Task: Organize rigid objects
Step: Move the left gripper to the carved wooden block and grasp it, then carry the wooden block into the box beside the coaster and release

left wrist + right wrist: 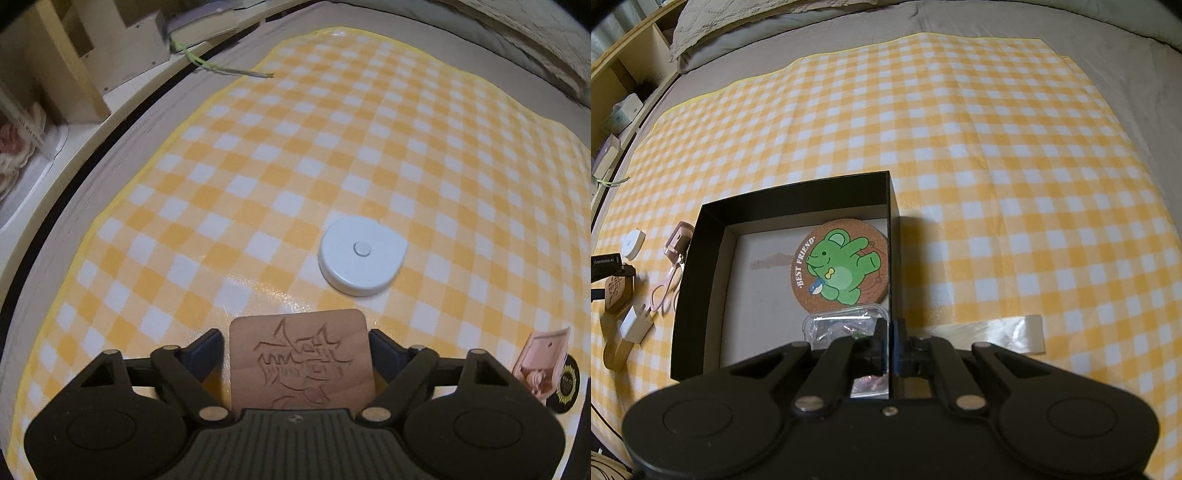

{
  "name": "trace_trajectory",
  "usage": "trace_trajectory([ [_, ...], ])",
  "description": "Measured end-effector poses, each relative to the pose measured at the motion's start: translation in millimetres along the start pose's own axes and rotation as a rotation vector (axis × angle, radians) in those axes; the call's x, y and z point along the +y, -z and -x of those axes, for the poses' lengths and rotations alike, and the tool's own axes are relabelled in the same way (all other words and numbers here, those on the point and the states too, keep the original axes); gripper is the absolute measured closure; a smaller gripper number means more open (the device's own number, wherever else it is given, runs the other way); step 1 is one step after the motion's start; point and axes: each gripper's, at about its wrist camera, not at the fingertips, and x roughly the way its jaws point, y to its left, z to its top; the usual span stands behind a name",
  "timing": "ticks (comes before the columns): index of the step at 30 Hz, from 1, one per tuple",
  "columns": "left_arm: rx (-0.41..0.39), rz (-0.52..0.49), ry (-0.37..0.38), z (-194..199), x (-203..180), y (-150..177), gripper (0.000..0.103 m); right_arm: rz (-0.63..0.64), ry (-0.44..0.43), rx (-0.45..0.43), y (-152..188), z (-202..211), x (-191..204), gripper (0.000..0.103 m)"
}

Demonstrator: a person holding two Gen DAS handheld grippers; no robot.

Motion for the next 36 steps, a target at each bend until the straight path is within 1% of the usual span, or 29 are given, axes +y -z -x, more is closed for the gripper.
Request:
trace_trajectory([
  [2, -0.002, -0.006, 0.004, -1, 1, -1, 0.021, 0.001, 0.000, 0.001, 0, 0, 0, 0.099],
  [4, -0.006, -0.012, 0.016, 0, 2, -1, 0.026, 0.001, 0.001, 0.002, 0, 0, 0, 0.099],
  [9, -0.011, -0.011, 0.034, 3, 2, -4, 0.026, 0.012, 0.008, 0.003, -1, -1, 1, 0.099],
  [11, -0.025, -0.003, 0.048, 9, 3, -5, 0.026, 0.017, 0.009, 0.004, -1, -2, 1, 0.099],
  [14, -0.068, -0.004, 0.083, 25, 1, -6, 0.026, 0.013, 0.007, 0.005, -1, -2, 1, 0.099],
  [18, -0.110, -0.020, 0.166, 49, -8, -4, 0.027, 0.020, 0.012, 0.004, -1, -2, 1, 0.099],
  [22, -0.124, -0.057, 0.255, 71, -27, 2, 0.027, 0.028, 0.017, 0.004, -2, -3, 2, 0.099],
  [29, -0.168, -0.157, 0.397, 114, -74, 21, 0.027, 0.029, 0.018, 0.004, -2, -3, 2, 0.099],
  [33, -0.172, -0.211, 0.496, 137, -103, 35, 0.027, 0.028, 0.019, 0.004, -2, -3, 3, 0.099],
  [36, -0.162, -0.254, 0.553, 150, -126, 48, 0.027, 0.027, 0.018, 0.004, -2, -4, 4, 0.099],
])
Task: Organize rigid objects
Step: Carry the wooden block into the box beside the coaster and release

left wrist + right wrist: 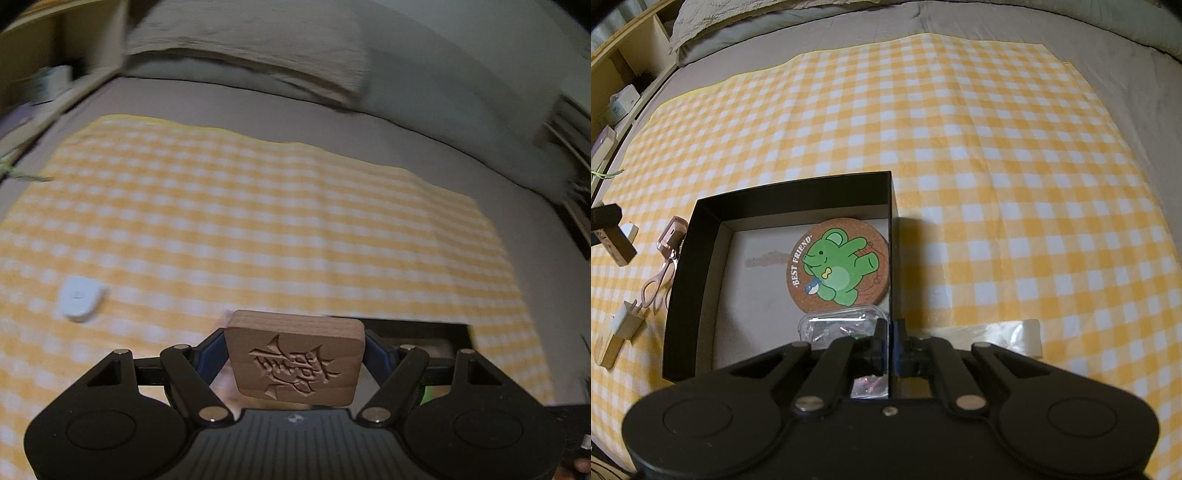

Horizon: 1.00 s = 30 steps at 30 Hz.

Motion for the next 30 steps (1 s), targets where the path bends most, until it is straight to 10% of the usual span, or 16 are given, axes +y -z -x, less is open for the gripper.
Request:
trace_trajectory([
  [7, 0.092, -0.063, 0.082, -23, -55, 17, 0.027, 0.005, 0.001, 0.000, 0, -1, -1, 0.099],
  [30, 0.147, -0.200, -0.076, -88, -87, 30, 0.017, 0.023, 0.000, 0.001, -2, -1, -1, 0.099],
])
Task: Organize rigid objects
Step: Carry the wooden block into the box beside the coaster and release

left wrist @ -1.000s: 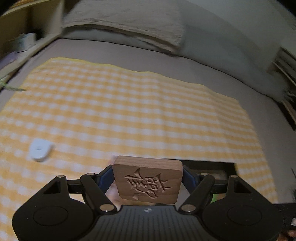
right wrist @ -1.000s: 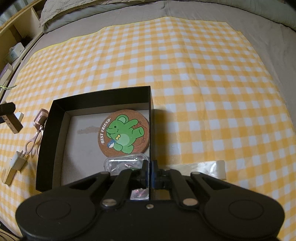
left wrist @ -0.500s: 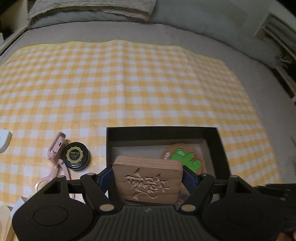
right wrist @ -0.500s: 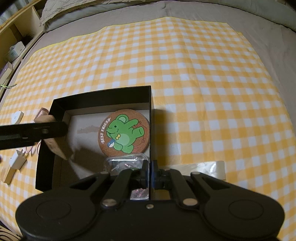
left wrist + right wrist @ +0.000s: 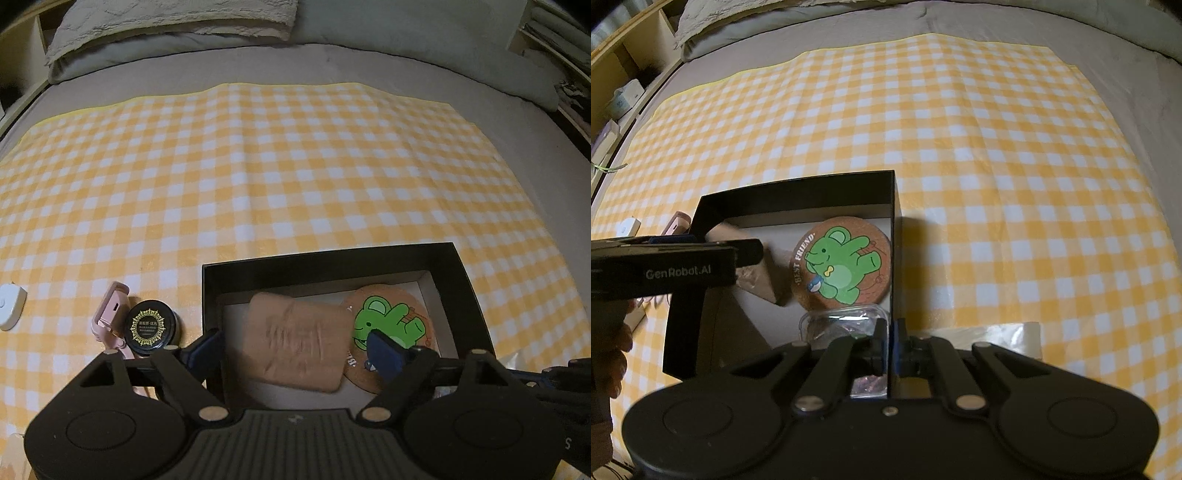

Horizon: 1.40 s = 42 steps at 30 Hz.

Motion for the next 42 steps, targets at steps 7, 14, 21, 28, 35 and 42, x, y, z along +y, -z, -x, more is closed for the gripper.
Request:
trace_trajectory([
  [7, -0.002, -0.003, 0.017, 4, 2, 1, 0.016, 0.009, 0.000, -0.002, 0, -1, 0, 0.099],
  [14, -0.004, 0.008, 0.058, 13, -4, 4, 0.026, 0.013, 0.002, -0.003, 0, -1, -1, 0.099],
  [21, 0.046, 0.026, 0.224, 0, -16, 3, 0.072, 0.012, 0.002, -0.003, 1, -1, 2, 0.099],
  [28, 0.114, 0.085, 0.289, -40, -20, 8, 0.090, 0.013, 0.003, -0.004, 1, -2, 3, 0.099],
  [35, 0.072, 0.025, 0.162, -50, -18, 5, 0.091, 0.012, -0.009, -0.002, 3, 1, 1, 0.099],
  [42, 0.063, 0.037, 0.185, -43, -16, 6, 0.066, 0.014, -0.012, 0.001, 6, 3, -1, 0.099],
])
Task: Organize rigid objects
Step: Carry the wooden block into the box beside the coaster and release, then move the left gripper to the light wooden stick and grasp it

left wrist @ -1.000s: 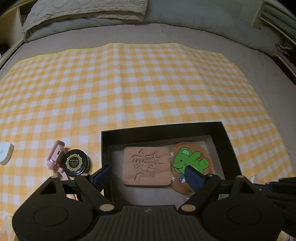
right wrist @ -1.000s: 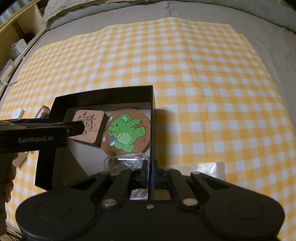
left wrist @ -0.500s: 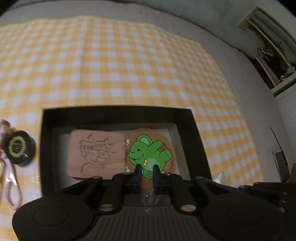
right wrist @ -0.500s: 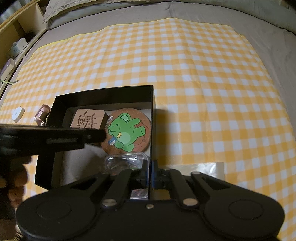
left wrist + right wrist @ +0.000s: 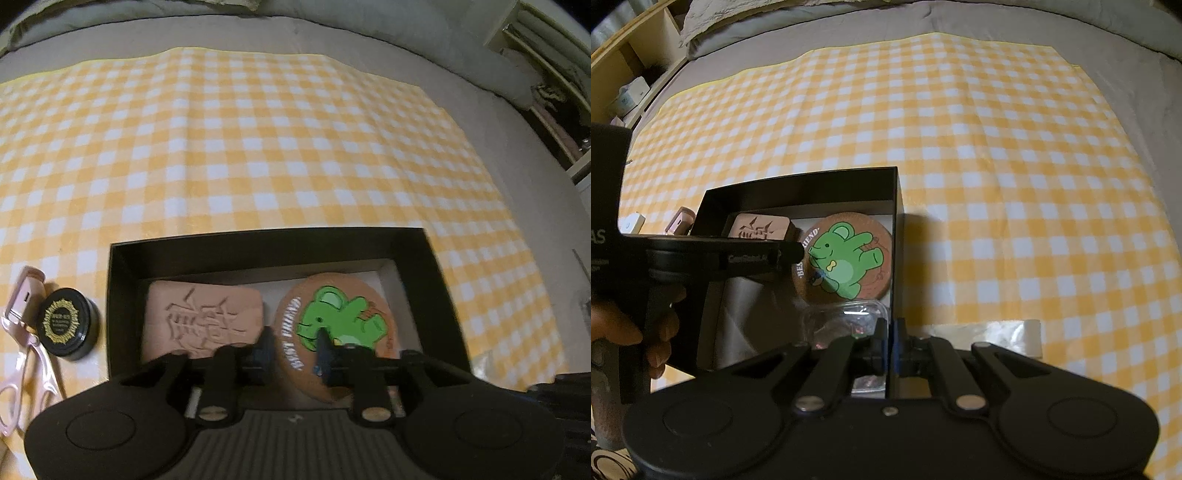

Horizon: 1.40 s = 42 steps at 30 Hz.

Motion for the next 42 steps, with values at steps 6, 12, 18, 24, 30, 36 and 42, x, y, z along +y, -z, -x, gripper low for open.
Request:
trace_trajectory([
  [6, -0.040, -0.080, -0.024, 12, -19, 2, 0.035, 0.000, 0.000, 0.000, 0, 0, 1, 0.100],
  [12, -0.079, -0.094, -0.001, 35, -21, 9, 0.019, 0.000, 0.002, -0.001, 1, -1, 2, 0.099],
  [18, -0.130, -0.088, 0.003, 61, -15, 16, 0.002, 0.001, 0.004, -0.002, 1, -1, 4, 0.099],
  [24, -0.179, -0.079, -0.005, 90, -4, 23, 0.000, 0.003, 0.006, -0.003, 1, -1, 6, 0.099],
  [30, -0.229, -0.100, -0.061, 113, 18, 31, 0.000, 0.012, 0.015, -0.004, 0, -5, 9, 0.099],
  [36, -0.270, -0.049, -0.120, 132, 56, 40, 0.000, 0.016, 0.020, -0.003, -3, -7, 10, 0.099],
  [42, -0.276, 0.027, -0.171, 145, 102, 49, 0.000, 0.021, 0.023, -0.003, -2, -11, 12, 0.099],
])
